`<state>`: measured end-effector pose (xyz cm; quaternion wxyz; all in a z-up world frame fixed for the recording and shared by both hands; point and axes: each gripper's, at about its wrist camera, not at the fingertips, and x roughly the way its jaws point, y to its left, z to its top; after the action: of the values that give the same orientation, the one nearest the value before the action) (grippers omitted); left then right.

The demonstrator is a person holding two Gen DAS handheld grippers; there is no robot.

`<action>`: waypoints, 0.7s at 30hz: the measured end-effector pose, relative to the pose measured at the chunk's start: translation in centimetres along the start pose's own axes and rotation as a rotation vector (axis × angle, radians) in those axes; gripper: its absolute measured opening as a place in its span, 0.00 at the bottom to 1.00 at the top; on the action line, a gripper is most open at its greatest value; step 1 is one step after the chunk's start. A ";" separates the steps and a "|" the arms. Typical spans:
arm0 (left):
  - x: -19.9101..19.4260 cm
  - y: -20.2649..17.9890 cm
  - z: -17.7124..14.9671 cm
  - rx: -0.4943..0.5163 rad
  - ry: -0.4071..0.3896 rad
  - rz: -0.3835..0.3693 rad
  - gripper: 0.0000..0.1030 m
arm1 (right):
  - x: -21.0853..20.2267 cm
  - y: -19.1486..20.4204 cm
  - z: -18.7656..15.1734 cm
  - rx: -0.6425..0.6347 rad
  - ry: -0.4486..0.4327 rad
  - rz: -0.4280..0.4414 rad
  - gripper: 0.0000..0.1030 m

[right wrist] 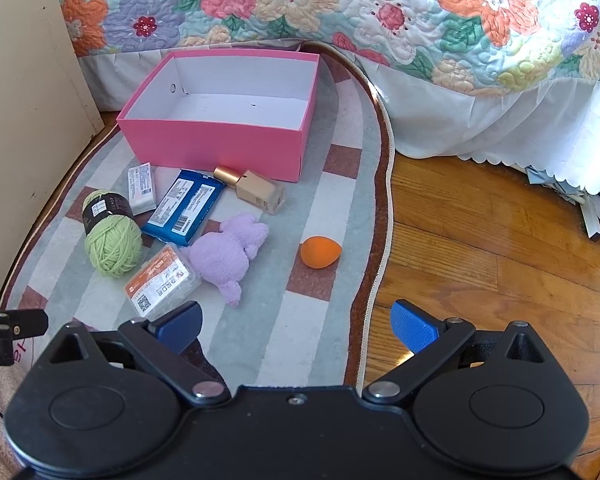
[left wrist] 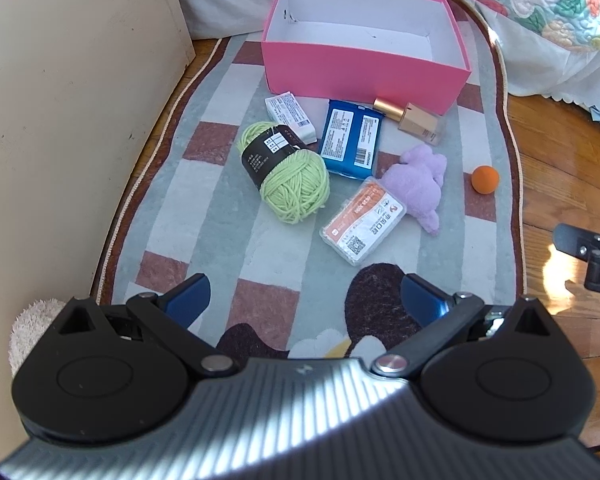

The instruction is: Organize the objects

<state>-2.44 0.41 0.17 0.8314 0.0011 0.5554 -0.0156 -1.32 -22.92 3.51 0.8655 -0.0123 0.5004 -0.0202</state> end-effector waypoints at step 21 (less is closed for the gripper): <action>-0.4 0.1 0.0 -0.008 -0.058 -0.016 1.00 | 0.0 0.2 0.0 -0.011 -0.004 -0.004 0.99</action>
<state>-2.57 0.50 0.52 0.8470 -0.0073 0.5311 -0.0201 -1.30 -22.77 3.51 0.8664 -0.0182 0.4986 -0.0190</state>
